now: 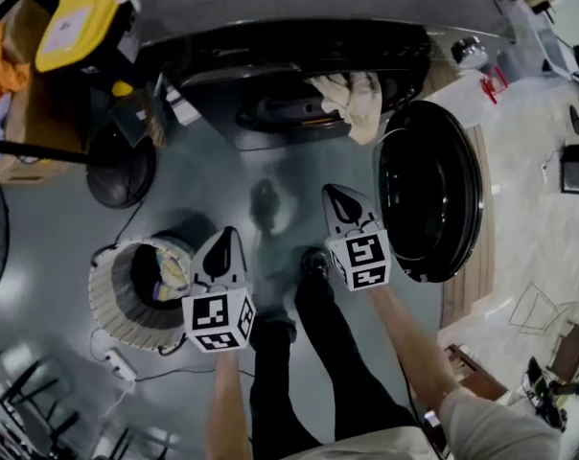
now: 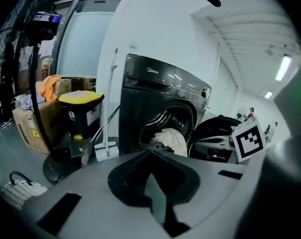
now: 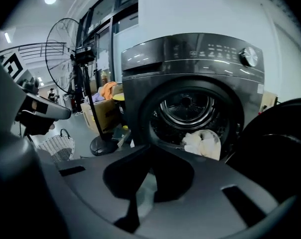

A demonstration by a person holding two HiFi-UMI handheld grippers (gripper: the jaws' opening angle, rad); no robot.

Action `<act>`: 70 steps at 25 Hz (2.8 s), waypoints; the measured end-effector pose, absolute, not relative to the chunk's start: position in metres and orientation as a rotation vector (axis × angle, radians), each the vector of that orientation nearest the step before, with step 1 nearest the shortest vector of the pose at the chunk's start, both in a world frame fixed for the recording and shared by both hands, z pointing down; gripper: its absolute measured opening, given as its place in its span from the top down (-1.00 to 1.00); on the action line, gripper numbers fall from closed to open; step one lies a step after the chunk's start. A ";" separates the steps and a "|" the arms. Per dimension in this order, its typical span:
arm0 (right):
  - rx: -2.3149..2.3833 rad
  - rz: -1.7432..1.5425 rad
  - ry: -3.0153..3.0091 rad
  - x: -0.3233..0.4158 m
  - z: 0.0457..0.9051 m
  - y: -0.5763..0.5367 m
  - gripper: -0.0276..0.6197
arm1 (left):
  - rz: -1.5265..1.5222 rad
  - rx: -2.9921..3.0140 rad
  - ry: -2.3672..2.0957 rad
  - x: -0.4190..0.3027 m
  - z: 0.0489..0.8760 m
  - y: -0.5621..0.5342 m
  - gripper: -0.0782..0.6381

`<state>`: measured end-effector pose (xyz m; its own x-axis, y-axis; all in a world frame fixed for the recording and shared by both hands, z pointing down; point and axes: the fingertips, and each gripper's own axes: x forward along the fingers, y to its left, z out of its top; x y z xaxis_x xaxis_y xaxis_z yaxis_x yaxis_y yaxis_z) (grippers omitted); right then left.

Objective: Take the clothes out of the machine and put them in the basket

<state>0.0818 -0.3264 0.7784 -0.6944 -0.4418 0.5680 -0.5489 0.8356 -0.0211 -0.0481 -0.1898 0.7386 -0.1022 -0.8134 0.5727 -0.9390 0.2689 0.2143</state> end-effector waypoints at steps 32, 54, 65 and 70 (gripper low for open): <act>1.153 0.288 -2.296 0.125 0.872 -0.468 0.84 | 0.364 1.915 -1.694 -0.019 0.828 -0.360 0.73; 1.284 0.198 -2.245 0.087 0.965 -0.615 -0.42 | 0.336 2.003 -1.717 -0.026 0.904 -0.414 0.73; 1.251 0.284 -2.174 0.090 1.009 -0.616 0.10 | 0.335 2.008 -1.726 -0.028 0.919 -0.412 0.73; 1.203 0.305 -2.157 0.092 0.994 -0.606 0.40 | 0.336 1.987 -1.734 -0.033 0.907 -0.397 0.73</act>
<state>0.0917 -0.6064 0.9944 -0.3747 -0.6775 0.6329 -0.8264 0.5535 0.1034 -0.0328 -0.3968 0.9073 0.1679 -0.8604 0.4812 -0.9778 -0.0833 0.1922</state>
